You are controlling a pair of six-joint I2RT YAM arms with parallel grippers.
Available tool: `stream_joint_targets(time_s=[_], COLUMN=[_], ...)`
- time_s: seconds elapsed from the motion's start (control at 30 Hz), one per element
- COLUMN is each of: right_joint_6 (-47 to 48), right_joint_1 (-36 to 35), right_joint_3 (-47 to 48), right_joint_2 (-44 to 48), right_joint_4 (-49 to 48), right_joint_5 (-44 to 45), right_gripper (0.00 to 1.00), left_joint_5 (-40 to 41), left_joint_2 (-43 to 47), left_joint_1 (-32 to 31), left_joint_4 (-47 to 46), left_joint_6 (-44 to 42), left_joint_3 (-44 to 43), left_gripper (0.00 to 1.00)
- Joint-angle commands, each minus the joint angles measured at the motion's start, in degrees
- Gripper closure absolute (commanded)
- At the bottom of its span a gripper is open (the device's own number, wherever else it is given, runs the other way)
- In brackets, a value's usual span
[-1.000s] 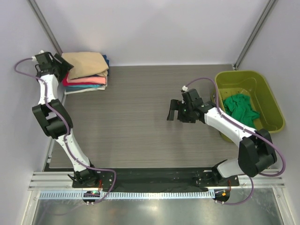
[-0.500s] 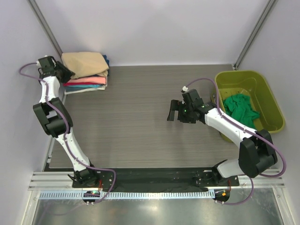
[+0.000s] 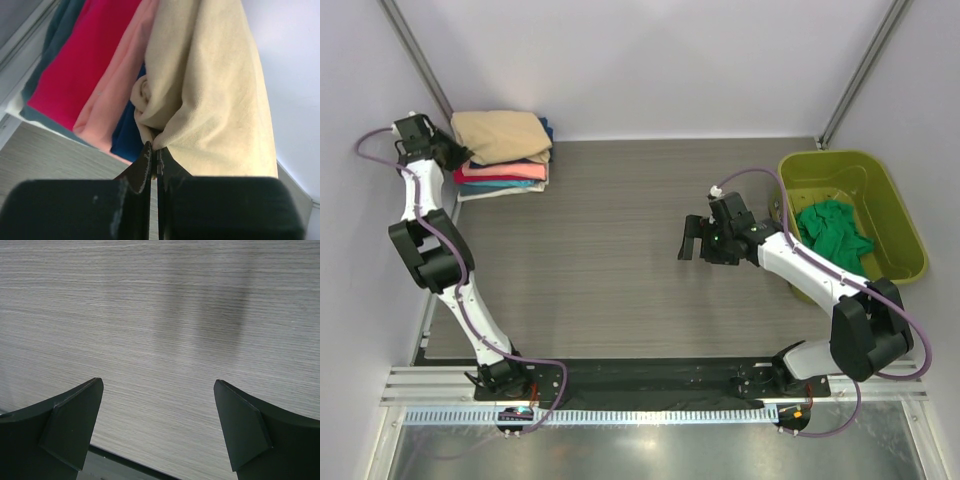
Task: Fold and stack the t-shirts
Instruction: Neatly place the folded tshirt to the corner
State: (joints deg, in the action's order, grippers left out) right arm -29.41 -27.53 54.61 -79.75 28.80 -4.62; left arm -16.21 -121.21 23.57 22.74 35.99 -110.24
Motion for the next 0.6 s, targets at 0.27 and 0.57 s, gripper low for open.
stream_joint_targets(time_s=[0.27, 0.57], right_joint_6=[1.3, 1.5], right_joint_1=[-0.1, -0.1], right_joint_3=[-1.3, -3.1], right_joint_2=[3.4, 5.5], right_joint_4=[-0.2, 0.8], right_joint_5=[-0.1, 0.3], right_gripper=[0.01, 0.01], left_joint_5=[-1.9, -1.5], left_joint_2=[2.8, -2.9], left_joint_1=[5.9, 8.5], left_joint_4=[2.3, 8.6], left_joint_6=[2.4, 3.5], left_joint_3=[-4.2, -18.9], left_gripper=[1.00, 1.00])
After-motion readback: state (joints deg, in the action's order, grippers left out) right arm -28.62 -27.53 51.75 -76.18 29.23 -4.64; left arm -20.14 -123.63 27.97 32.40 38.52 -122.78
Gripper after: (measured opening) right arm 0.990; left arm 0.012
